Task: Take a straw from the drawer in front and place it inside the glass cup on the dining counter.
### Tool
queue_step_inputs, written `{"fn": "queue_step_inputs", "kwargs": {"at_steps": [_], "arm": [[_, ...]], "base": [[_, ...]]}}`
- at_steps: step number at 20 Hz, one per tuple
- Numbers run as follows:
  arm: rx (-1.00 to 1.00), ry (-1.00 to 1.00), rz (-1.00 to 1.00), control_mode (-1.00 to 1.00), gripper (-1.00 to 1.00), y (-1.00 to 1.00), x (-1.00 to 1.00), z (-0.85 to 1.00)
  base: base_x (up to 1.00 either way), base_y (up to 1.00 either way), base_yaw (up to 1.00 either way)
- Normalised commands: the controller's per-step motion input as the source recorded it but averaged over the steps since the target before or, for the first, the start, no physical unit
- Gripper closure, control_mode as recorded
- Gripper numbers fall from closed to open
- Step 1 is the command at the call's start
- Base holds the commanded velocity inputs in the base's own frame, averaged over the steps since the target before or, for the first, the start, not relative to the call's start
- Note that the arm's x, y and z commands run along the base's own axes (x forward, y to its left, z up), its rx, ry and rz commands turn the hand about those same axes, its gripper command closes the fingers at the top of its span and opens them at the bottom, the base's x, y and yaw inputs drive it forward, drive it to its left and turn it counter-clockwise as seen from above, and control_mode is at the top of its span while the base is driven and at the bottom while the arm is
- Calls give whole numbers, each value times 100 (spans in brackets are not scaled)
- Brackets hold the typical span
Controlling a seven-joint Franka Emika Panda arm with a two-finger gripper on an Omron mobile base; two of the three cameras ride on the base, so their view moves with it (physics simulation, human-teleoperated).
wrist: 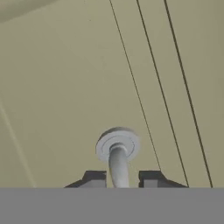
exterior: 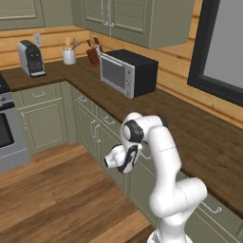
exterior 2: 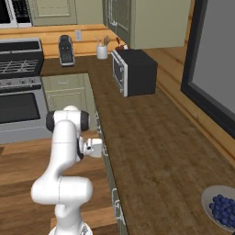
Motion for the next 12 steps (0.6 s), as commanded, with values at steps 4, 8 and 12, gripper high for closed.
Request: {"fn": "queue_step_inputs", "kwargs": {"at_steps": [4, 8, 12], "arm": [[0, 0, 0, -100, 100, 40, -64, 0], [0, 0, 0, -100, 100, 76, -82, 0], [0, 0, 0, -100, 100, 91, -85, 0]], "base": [[0, 0, 0], [0, 0, 0], [0, 0, 0]]}}
